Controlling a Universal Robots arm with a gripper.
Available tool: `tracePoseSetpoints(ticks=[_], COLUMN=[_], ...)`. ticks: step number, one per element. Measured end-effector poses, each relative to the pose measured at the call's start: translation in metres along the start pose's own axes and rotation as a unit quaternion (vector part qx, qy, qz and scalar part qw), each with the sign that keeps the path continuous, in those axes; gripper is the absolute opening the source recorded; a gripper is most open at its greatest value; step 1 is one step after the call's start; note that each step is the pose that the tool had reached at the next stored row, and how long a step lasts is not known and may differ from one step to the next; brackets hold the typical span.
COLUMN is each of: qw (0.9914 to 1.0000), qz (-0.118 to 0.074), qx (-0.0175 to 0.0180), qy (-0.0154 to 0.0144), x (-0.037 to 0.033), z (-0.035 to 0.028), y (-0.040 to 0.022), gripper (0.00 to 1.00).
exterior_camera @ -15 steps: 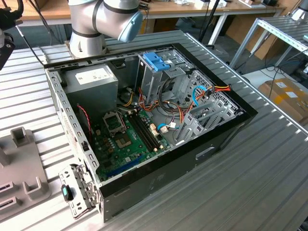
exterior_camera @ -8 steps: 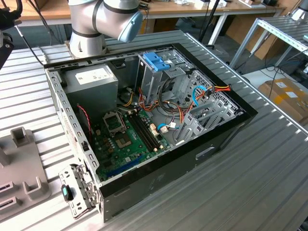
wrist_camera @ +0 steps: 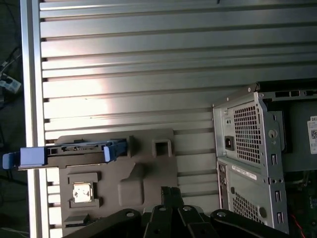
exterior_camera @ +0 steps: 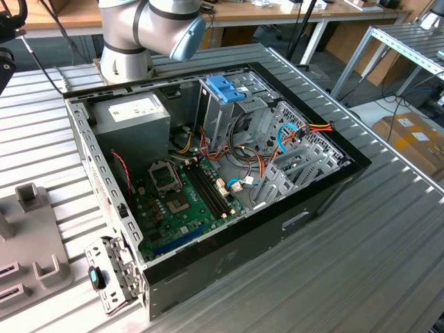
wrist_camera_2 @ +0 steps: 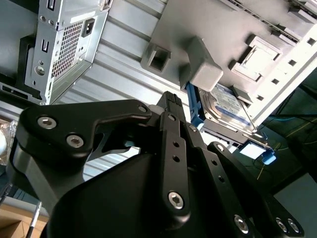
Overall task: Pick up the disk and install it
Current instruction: 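Reach for the disk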
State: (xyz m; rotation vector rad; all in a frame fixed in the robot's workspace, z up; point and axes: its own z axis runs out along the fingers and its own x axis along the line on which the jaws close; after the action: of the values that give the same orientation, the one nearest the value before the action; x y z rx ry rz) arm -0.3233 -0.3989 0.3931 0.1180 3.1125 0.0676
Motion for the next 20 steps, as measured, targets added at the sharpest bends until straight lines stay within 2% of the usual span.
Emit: tracePoseSetpoints(ticks=[2, 3, 8, 9, 12, 15, 20], qw=[1.00000, 1.00000, 1.00000, 1.00000, 1.00000, 1.00000, 1.00000], qz=[0.000, 0.000, 0.000, 0.000, 0.000, 0.000, 0.000], qx=[0.0000, 0.0000, 0.0000, 0.0000, 0.0000, 0.0000, 0.0000], qy=[0.0000, 0.0000, 0.0000, 0.0000, 0.0000, 0.0000, 0.0000], x=[0.0061, 0.0117, 0.0244, 0.0289, 0.0352, 0.0388, 0.0389], z=[0.0000, -0.0001, -0.0002, -0.0002, -0.0003, -0.0004, -0.0003], y=[-0.0005, -0.0009, -0.0017, -0.0020, -0.0024, -0.0027, -0.0026], gripper=[0.11, 0.11, 0.11, 0.11, 0.11, 0.11, 0.11])
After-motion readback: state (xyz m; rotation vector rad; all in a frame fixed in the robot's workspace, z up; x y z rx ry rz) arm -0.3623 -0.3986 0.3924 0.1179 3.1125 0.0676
